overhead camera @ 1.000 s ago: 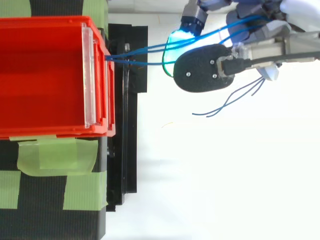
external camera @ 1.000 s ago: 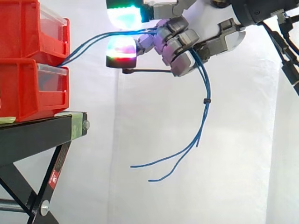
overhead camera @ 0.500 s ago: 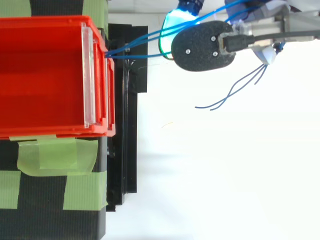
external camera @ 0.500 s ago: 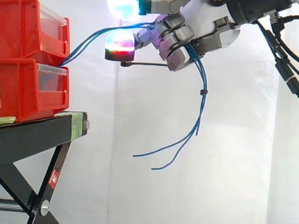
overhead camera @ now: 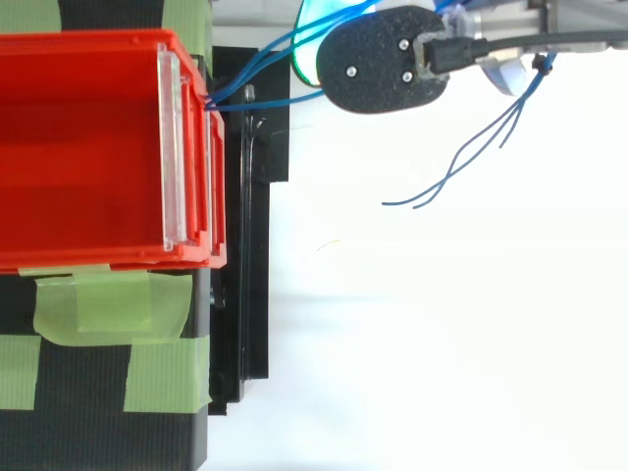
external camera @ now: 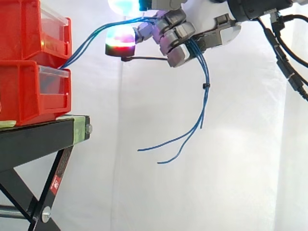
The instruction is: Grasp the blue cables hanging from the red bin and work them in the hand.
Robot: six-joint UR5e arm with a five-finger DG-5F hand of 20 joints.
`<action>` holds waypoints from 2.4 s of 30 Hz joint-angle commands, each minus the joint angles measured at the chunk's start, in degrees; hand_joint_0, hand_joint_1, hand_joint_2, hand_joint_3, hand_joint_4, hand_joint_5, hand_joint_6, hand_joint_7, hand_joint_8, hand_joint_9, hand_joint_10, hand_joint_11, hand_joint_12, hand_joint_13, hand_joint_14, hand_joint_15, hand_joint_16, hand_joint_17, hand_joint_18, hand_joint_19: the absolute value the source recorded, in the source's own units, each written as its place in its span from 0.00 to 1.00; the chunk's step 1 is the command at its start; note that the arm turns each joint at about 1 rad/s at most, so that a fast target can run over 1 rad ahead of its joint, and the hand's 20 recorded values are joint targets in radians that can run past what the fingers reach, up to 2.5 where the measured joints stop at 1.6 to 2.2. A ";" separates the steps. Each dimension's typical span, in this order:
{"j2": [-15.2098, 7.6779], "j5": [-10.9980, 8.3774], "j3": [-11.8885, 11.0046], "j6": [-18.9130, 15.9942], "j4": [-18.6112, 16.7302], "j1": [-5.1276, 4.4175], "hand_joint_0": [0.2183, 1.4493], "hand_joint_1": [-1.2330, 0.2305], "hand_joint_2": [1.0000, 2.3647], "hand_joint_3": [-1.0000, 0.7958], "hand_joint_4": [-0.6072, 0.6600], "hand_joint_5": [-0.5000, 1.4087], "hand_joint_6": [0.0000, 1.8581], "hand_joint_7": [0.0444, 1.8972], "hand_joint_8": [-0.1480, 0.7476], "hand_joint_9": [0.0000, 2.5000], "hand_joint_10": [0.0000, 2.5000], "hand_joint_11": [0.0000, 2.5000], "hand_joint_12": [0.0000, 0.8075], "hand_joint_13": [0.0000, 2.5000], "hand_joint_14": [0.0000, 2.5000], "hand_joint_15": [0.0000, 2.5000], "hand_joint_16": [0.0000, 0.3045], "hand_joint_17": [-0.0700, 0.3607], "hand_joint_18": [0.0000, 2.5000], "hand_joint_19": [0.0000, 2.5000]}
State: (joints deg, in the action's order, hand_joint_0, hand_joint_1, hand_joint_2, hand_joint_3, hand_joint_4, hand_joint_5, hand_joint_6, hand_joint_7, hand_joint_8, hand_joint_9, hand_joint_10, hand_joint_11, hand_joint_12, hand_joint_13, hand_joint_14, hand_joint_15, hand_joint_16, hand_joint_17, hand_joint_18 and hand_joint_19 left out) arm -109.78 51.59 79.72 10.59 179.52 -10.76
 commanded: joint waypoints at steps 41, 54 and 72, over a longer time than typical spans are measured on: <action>0.00 1.93 -1.58 6.99 -1.80 1.35 0.56 0.40 0.01 0.10 0.67 0.42 0.17 0.64 0.74 0.31 1.00 1.00 0.65 0.33 1.00 0.76 0.20 0.47 0.48 0.55; 0.00 2.37 -1.76 8.66 -0.48 1.09 0.58 0.40 0.01 0.15 0.67 0.42 0.15 0.65 0.74 0.31 1.00 1.00 0.65 0.33 1.00 0.76 0.20 0.47 0.48 0.55; 0.00 2.99 -1.67 8.40 2.15 0.91 0.56 0.40 0.01 0.15 0.69 0.41 0.16 0.65 0.74 0.31 1.00 1.00 0.65 0.33 1.00 0.76 0.20 0.47 0.48 0.55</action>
State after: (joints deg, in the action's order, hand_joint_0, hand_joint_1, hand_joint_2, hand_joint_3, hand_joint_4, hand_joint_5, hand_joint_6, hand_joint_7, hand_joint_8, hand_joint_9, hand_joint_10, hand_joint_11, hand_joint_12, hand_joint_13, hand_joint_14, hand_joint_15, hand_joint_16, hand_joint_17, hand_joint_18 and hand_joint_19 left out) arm -109.75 54.58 78.05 18.91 181.93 -9.84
